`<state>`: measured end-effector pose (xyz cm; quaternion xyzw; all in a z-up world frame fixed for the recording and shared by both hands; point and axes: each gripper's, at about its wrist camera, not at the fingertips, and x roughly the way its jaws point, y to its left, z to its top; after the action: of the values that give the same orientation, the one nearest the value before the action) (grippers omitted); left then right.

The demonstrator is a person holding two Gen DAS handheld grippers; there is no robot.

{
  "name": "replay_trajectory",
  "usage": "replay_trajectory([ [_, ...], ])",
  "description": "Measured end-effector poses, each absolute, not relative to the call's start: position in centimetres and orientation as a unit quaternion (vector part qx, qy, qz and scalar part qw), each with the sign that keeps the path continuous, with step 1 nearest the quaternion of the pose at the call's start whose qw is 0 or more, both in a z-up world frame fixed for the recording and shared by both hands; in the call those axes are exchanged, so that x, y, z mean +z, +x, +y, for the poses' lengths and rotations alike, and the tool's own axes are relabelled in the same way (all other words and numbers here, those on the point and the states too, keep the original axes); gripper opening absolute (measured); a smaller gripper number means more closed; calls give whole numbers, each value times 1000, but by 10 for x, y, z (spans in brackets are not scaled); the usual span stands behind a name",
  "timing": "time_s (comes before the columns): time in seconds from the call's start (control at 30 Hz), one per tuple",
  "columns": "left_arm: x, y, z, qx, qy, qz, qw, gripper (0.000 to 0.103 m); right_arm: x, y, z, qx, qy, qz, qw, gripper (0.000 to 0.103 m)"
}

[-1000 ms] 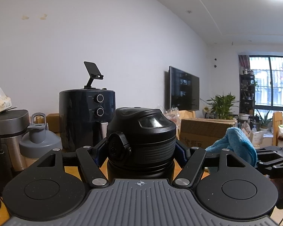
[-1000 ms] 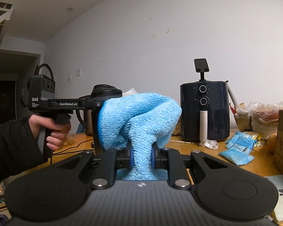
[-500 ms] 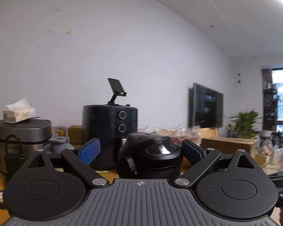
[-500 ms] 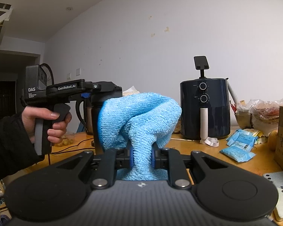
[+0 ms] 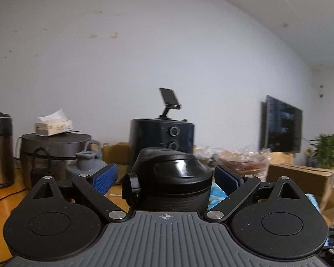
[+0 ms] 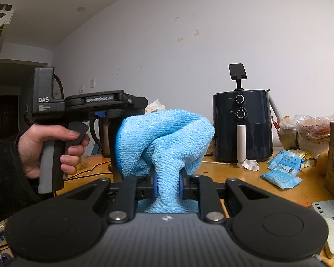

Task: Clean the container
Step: 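Turn the bottle with the left gripper while the right gripper holds the towel against it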

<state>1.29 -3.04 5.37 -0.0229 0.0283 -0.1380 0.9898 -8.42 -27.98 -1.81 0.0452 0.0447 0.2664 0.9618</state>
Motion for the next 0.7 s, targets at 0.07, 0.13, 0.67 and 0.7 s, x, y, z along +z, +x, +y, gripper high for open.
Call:
replay_trajectory([
  [0.07,52,13,-34,-122,-22,35,992,96,-18,-84,-280,267,46,45,962,14],
  [0.13,52,12,-38,-106,-22,34,994,96,-19,-83,-279,267,45,46,962,14],
  [0.67,56,8,-60,-27,-16,33,999,95,-22,-85,-279,266,47,51,962,14],
  [0.7,56,9,-60,-23,-16,35,999,94,-22,-85,-280,265,48,52,962,14],
])
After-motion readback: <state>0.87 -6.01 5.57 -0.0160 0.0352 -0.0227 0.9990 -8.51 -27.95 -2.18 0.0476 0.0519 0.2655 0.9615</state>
